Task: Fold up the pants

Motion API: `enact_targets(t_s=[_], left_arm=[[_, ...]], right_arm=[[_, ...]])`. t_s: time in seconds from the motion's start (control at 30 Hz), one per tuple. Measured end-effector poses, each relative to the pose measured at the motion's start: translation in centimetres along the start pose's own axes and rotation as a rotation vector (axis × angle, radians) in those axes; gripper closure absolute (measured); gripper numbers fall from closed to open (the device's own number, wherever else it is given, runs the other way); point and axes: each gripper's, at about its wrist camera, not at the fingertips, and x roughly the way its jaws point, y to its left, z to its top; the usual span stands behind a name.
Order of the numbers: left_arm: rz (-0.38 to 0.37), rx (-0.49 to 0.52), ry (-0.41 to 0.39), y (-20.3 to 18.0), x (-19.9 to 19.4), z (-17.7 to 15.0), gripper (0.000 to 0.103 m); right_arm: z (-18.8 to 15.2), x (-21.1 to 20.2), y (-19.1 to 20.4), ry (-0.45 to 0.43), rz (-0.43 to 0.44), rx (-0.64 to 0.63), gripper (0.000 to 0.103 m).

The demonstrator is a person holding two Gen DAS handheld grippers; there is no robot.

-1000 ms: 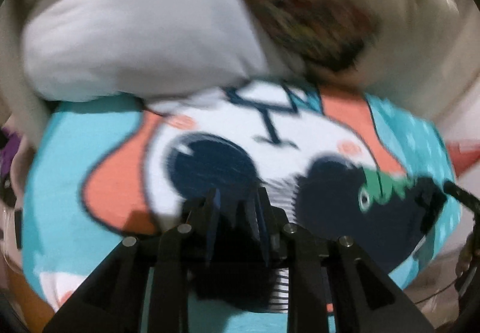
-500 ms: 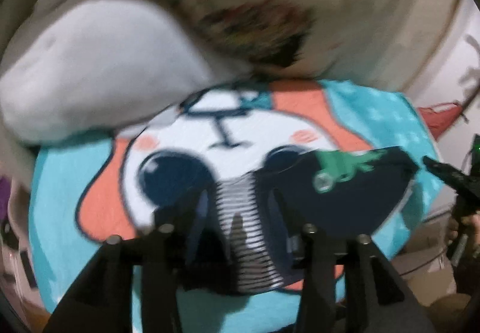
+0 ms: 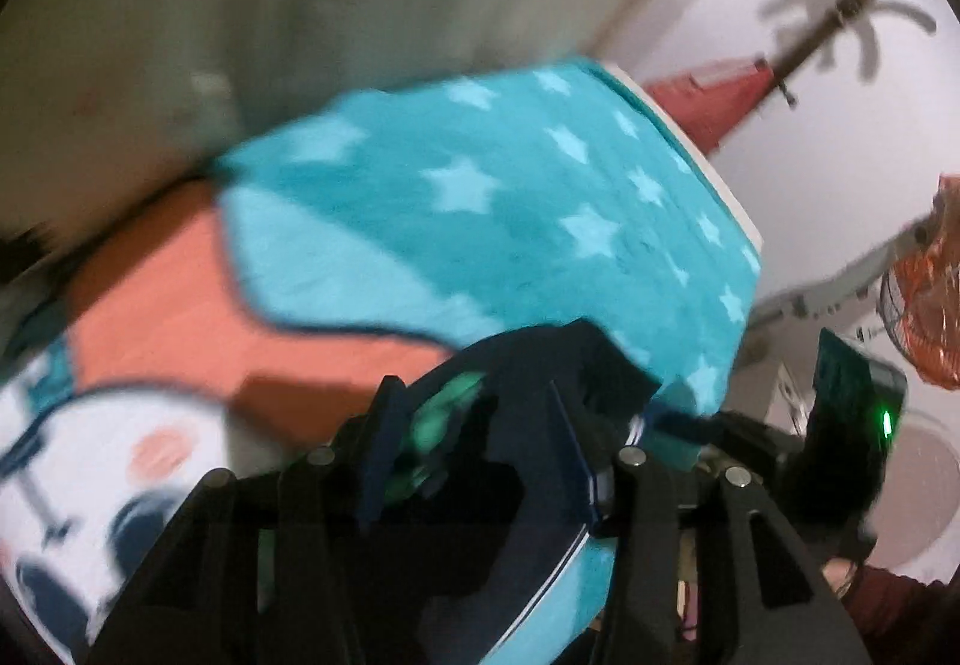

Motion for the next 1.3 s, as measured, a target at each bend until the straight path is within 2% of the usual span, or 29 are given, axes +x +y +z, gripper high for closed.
enact_targets(t_s=[0.1,0.23,0.43,0.47,0.5,0.53,0.57,0.63,0.7,0.87,1.0,1.1,1.3], left_arm=[[-0.029,0.041,0.068,-1.7,3.6,1.9,0.056],[-0.069,0.067,0.146,-3.1,7.0,2.8,0.056],[-0.079,0.101,0.231,-4.0,9.6,2.9,0.056],[-0.078,0.108,0.243,-4.2,9.8,2.8,0.057],[-0.059,0.123,0.246,-4.4,9.9,2.6,0.066],[-0.047,0.133,0.245,-4.4,9.9,2.5,0.076],[-0.037,0.136,0.241,-4.3,9.8,2.5,0.079],[-0.049,0.111,0.222,-3.7,9.1,2.6,0.088],[-0.077,0.068,0.185,-2.9,7.6,2.5,0.089],[-0.084,-0.002,0.058,-1.2,2.5,1.2,0.089],[-0.093,-0.12,-0.05,2.4,-2.1,-1.6,0.089],[-0.093,-0.227,-0.119,6.1,-5.1,-5.3,0.089],[-0.056,-0.432,-0.179,11.9,-8.7,-13.3,0.088]], right_arm=[[0.2,0.8,-0.4,0.008,0.031,0.006,0.037],[0.3,1.4,-0.2,0.017,0.083,0.011,0.037],[0.0,2.6,0.6,0.033,0.057,-0.025,0.037],[0.0,2.7,0.6,0.033,0.053,-0.027,0.037],[0.0,2.7,0.6,0.033,0.049,-0.03,0.037],[0.1,2.7,0.7,0.032,0.043,-0.035,0.044],[0.2,2.8,0.7,0.038,0.037,-0.041,0.061],[0.6,2.7,0.6,0.05,0.06,-0.028,0.08],[0.9,2.3,1.0,0.047,0.075,-0.031,0.085],[1.3,0.9,5.4,0.017,0.058,-0.181,0.087],[0.8,0.9,10.5,0.006,0.032,-0.345,0.087],[-0.7,1.7,14.2,0.02,0.025,-0.486,0.087],[-6.0,5.6,20.9,0.068,-0.047,-0.788,0.082]])
